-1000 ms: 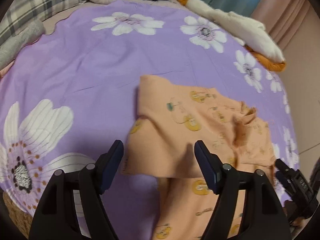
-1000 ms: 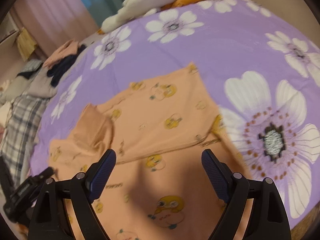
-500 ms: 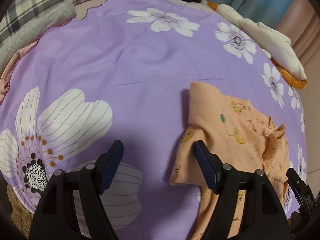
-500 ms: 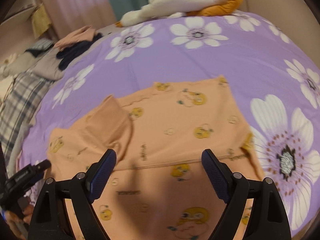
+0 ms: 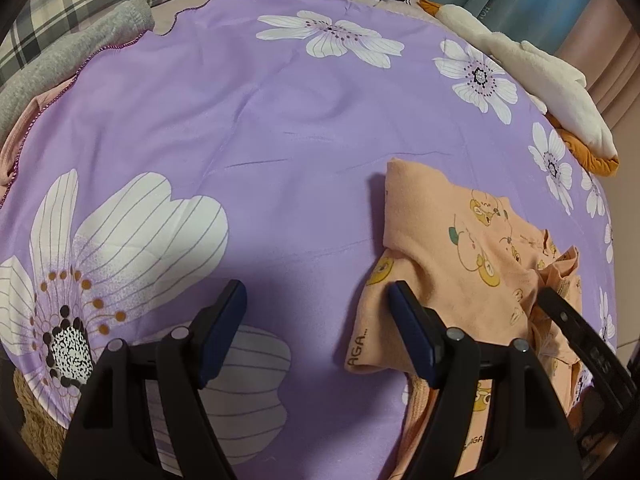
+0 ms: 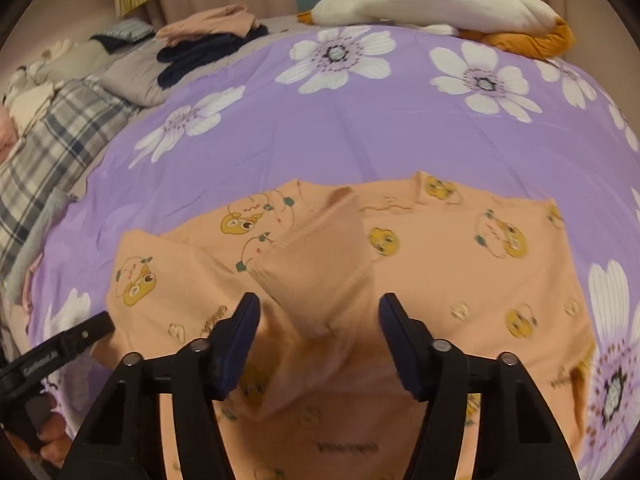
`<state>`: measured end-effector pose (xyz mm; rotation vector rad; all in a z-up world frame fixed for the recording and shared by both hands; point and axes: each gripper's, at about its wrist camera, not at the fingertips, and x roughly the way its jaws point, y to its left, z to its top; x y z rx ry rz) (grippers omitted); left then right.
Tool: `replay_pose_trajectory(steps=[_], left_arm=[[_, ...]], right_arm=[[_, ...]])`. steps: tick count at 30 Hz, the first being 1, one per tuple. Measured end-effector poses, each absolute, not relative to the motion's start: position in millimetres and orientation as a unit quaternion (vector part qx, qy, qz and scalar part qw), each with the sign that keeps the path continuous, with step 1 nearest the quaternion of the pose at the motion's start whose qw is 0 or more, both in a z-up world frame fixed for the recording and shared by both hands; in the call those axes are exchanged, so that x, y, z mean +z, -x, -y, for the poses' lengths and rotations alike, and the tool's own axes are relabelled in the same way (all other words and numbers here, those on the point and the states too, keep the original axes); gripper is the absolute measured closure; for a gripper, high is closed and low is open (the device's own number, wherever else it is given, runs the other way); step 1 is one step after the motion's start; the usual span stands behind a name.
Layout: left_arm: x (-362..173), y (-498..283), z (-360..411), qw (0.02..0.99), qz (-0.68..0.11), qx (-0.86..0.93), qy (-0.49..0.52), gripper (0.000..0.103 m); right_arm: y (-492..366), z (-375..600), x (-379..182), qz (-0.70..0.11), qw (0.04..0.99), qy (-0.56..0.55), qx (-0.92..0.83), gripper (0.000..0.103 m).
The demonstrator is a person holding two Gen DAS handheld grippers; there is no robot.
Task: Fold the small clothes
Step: 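Reach the right tool to the shirt's side edge and close on it, then lift the gripped shirt side with the right tool and carry it across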
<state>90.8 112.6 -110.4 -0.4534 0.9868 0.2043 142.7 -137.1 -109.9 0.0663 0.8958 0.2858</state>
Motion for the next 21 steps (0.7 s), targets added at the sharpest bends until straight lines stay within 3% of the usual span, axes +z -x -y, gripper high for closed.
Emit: replay_pose_trajectory(steps=[3, 5, 6, 21], left_arm=[[-110, -90, -111, 0.851, -0.470, 0.097, 0.212, 0.029], [-110, -91, -112, 0.850, -0.471, 0.097, 0.214, 0.029], [-110, -90, -112, 0.851, -0.470, 0.096, 0.216, 0.029], [-107, -90, -113, 0.848, -0.469, 0.091, 0.228, 0.028]], right_arm=[[-150, 132, -113, -0.440, 0.889, -0.020, 0.129, 0.064], [-154, 133, -111, -0.438, 0.889, -0.024, 0.132, 0.088], [-154, 134, -110, -0.438, 0.889, -0.026, 0.134, 0.090], [-159, 185, -12, -0.328, 0.925, -0.084, 0.175, 0.092]])
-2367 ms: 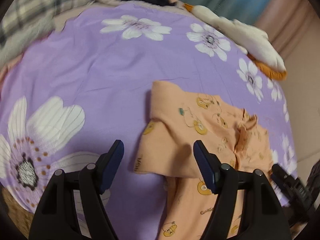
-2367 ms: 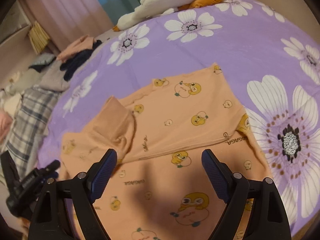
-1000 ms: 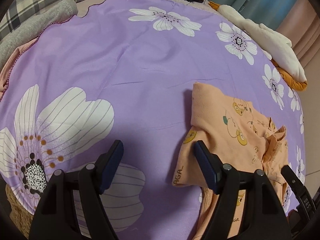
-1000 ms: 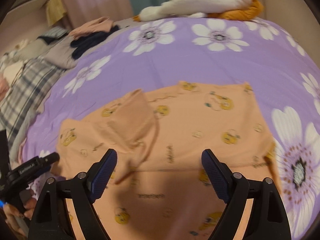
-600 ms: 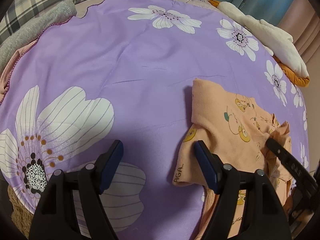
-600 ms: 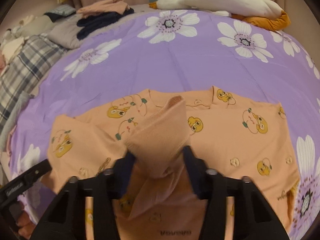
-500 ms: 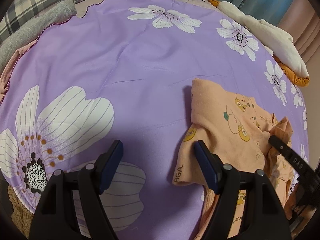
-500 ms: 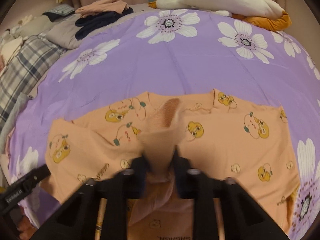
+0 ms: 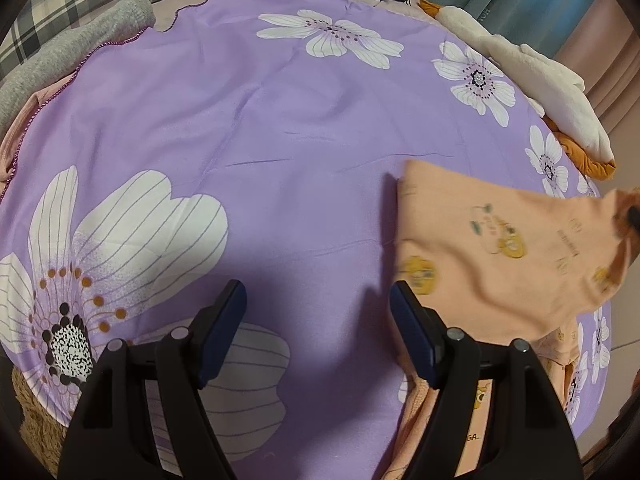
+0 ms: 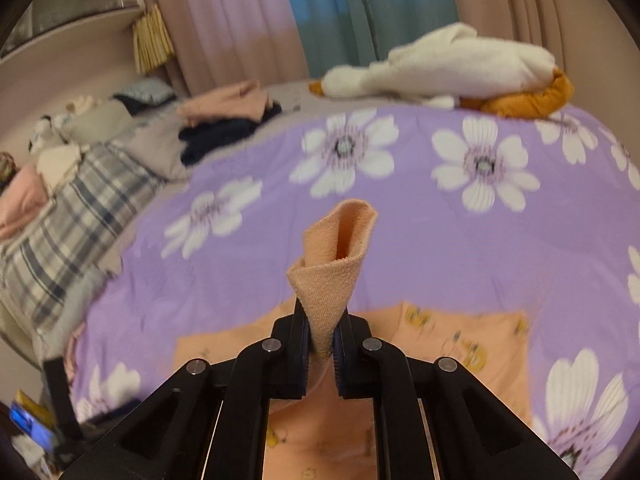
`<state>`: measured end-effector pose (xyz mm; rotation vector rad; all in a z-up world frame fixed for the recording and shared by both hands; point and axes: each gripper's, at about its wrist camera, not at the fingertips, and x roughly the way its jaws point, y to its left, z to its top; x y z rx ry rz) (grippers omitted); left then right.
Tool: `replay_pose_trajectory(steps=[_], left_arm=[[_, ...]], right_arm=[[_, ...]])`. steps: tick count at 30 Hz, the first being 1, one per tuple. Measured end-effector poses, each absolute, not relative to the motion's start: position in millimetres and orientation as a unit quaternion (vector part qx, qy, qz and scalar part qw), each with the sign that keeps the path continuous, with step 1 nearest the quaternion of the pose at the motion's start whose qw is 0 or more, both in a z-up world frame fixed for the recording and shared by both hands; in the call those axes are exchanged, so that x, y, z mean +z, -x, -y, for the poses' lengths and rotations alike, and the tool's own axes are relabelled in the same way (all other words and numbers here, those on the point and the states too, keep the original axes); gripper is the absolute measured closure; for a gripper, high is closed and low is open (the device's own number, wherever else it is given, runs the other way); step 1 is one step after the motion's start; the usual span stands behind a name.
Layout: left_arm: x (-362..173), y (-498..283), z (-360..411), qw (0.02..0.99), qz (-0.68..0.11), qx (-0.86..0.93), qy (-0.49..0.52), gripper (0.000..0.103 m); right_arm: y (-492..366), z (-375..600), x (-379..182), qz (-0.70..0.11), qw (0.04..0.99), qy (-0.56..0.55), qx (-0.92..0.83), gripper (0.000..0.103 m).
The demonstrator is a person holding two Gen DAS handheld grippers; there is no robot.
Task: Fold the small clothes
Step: 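Lift the gripped shirt side with the right tool and carry it across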
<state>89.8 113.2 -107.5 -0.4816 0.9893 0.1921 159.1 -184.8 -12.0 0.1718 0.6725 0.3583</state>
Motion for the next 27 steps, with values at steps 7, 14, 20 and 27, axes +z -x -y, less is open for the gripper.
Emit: replay_pose_trajectory(steps=[7, 14, 20, 27], left_arm=[[-108, -94, -108, 0.849, -0.473, 0.086, 0.220, 0.028], [-108, -99, -101, 0.850, -0.477, 0.075, 0.209, 0.028], [-105, -102, -93, 0.852, -0.477, 0.062, 0.206, 0.028], [-106, -106, -86, 0.853, -0.481, 0.062, 0.195, 0.028]], right_arm=[[-166, 221, -13, -0.313, 0.931, -0.109, 0.151, 0.092], [-171, 248, -40, -0.336, 0.921, -0.137, 0.139, 0.092], [-166, 265, -50, -0.339, 0.919, -0.153, 0.134, 0.092], [-163, 285, -66, -0.348, 0.913, -0.176, 0.122, 0.092]])
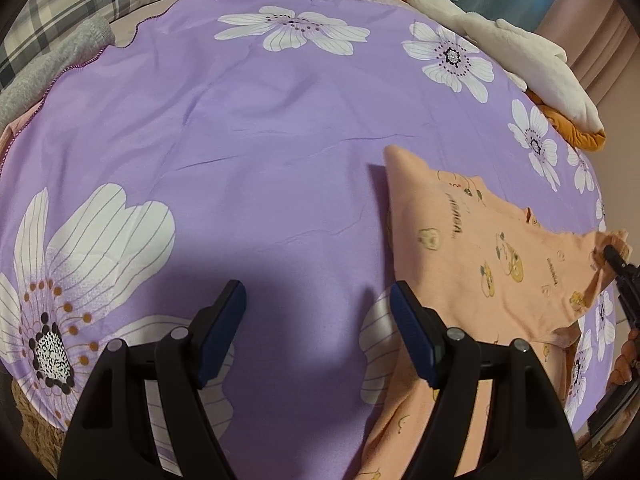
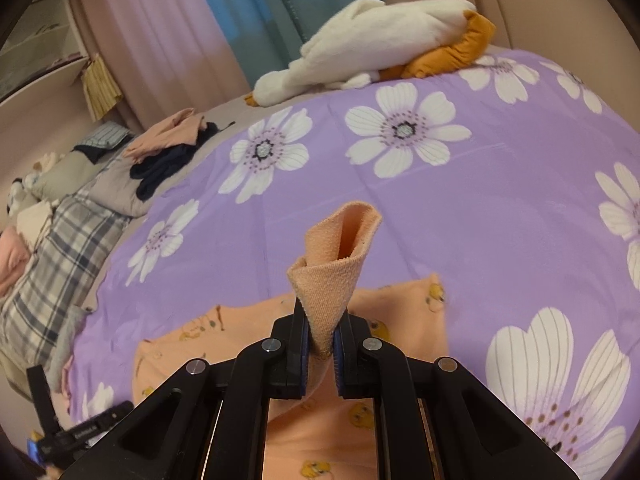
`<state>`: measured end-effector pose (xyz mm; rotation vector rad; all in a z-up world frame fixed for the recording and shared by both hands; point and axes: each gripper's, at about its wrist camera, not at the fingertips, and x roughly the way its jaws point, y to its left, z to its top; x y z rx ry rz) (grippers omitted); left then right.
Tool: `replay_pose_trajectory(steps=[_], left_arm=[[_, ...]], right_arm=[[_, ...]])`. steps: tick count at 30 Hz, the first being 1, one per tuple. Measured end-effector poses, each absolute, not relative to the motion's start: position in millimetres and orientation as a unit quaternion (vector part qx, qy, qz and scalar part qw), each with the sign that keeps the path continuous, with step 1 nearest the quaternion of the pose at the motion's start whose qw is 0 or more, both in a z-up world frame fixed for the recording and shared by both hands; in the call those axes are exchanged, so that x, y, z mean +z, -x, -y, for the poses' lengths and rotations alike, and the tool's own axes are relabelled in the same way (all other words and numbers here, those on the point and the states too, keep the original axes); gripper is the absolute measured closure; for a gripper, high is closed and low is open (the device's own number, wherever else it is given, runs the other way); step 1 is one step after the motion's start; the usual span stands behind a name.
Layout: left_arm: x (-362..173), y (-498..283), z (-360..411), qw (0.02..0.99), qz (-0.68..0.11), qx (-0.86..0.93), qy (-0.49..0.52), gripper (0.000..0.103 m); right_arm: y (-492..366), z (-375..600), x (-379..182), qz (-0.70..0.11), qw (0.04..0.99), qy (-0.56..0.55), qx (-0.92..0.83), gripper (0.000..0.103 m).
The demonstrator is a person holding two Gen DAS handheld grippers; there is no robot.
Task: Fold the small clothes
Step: 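Lift the gripped shirt side with the right tool and carry it across, then lower the shirt side onto the body and open the right tool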
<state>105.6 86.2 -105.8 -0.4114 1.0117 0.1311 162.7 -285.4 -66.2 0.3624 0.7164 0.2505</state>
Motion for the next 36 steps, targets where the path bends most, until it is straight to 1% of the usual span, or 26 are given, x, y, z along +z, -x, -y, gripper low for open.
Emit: replay_pose_trajectory(steps=[9, 16, 24, 28, 30, 34, 36], left_arm=[[-106, -107, -84, 0.852, -0.483, 0.068, 0.190, 0.028], [-100, -110, -82, 0.855, -0.479, 0.066, 0.185, 0.028], [-69, -132, -79, 0.866, -0.472, 0.048, 0.160, 0.028], [-58, -153, -72, 0.874, -0.465, 0.043, 0.130, 0.028], [-60, -160, -70, 0.876, -0.465, 0.033, 0.124, 0.028], [-78, -162, -73, 0.870, -0.464, -0.001, 0.168, 0.030], [-86, -164, -72, 0.864, -0.475, -0.002, 0.168, 0.030]], right_arm=[[-163, 297, -103, -0.383, 0.900, -0.183, 0.101, 0.092], [-162, 302, -114, -0.392, 0.895, -0.188, 0.095, 0.092], [-161, 306, -127, -0.406, 0.888, -0.194, 0.089, 0.092], [-158, 308, -131, -0.408, 0.886, -0.200, 0.089, 0.092], [-157, 309, -133, -0.412, 0.885, -0.200, 0.086, 0.092], [-156, 309, -136, -0.418, 0.881, -0.204, 0.081, 0.092], [-155, 308, -136, -0.422, 0.881, -0.200, 0.075, 0.092]])
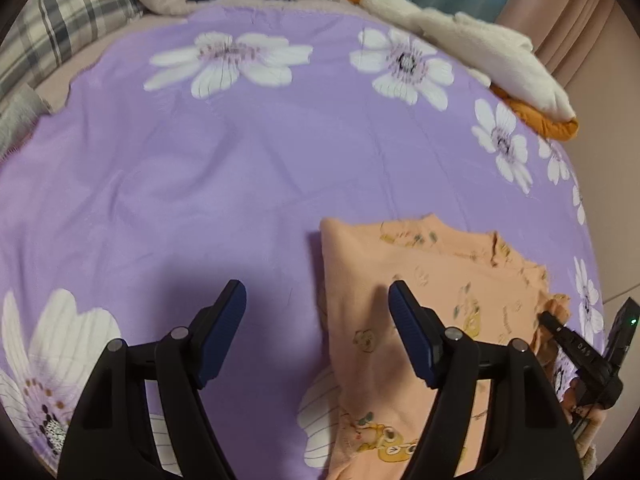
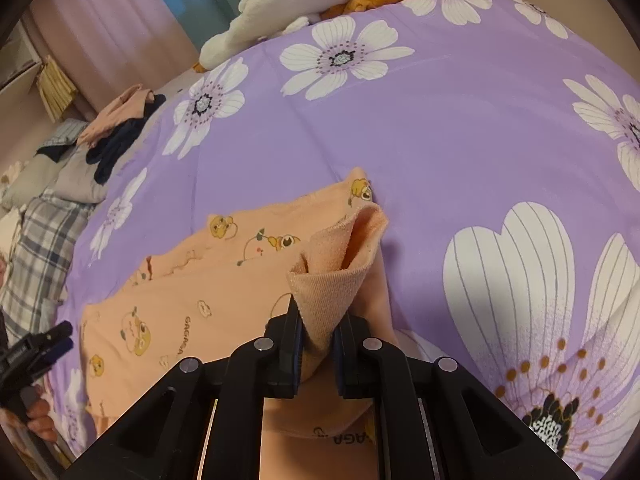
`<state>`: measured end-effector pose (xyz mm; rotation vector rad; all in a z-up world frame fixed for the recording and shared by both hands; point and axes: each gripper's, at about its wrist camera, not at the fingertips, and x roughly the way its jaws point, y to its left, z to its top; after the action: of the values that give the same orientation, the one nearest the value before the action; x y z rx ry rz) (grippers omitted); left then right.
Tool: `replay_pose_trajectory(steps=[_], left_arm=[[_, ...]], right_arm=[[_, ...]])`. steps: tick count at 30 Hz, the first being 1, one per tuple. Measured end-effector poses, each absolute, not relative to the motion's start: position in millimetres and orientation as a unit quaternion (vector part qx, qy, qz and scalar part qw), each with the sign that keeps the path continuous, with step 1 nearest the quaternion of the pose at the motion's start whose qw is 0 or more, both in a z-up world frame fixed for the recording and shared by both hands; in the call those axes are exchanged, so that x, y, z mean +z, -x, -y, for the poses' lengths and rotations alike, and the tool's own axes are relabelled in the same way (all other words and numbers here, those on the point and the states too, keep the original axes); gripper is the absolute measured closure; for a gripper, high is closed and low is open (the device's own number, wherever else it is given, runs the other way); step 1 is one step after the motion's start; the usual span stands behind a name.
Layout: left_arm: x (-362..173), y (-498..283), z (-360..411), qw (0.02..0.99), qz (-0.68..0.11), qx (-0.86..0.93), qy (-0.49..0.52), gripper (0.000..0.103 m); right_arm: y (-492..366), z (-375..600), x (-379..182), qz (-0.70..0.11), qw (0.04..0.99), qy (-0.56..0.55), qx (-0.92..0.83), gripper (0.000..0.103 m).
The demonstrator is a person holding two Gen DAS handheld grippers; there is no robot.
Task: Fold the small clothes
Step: 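Lower the shirt side onto the body and open the right tool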
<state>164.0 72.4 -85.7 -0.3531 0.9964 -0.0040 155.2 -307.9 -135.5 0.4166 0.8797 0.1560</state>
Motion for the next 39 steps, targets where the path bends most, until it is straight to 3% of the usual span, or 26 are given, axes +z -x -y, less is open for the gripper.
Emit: replay_pose_trajectory(steps=[7, 26, 32, 39], left_arm=[[-101, -160, -80, 0.852, -0.478, -0.030, 0.212, 0.037], [-114, -158, -86, 0.847, -0.489, -0.015, 0.211, 0.037], [-113, -157, -85, 0.847, -0.488, -0.014, 0.211, 0.037], [-103, -151, -90, 0.852, -0.477, -0.007, 0.217, 0.037]], right_arm=[[-151, 305, -135, -0.433, 0.882, -0.178, 0.054, 0.092], [-143, 304, -123, -0.428, 0.890, -0.157, 0.010, 0.092], [-140, 306, -121, -0.428, 0.891, -0.148, -0.005, 0.084], [-135, 310, -115, -0.423, 0.894, -0.142, -0.033, 0.083]])
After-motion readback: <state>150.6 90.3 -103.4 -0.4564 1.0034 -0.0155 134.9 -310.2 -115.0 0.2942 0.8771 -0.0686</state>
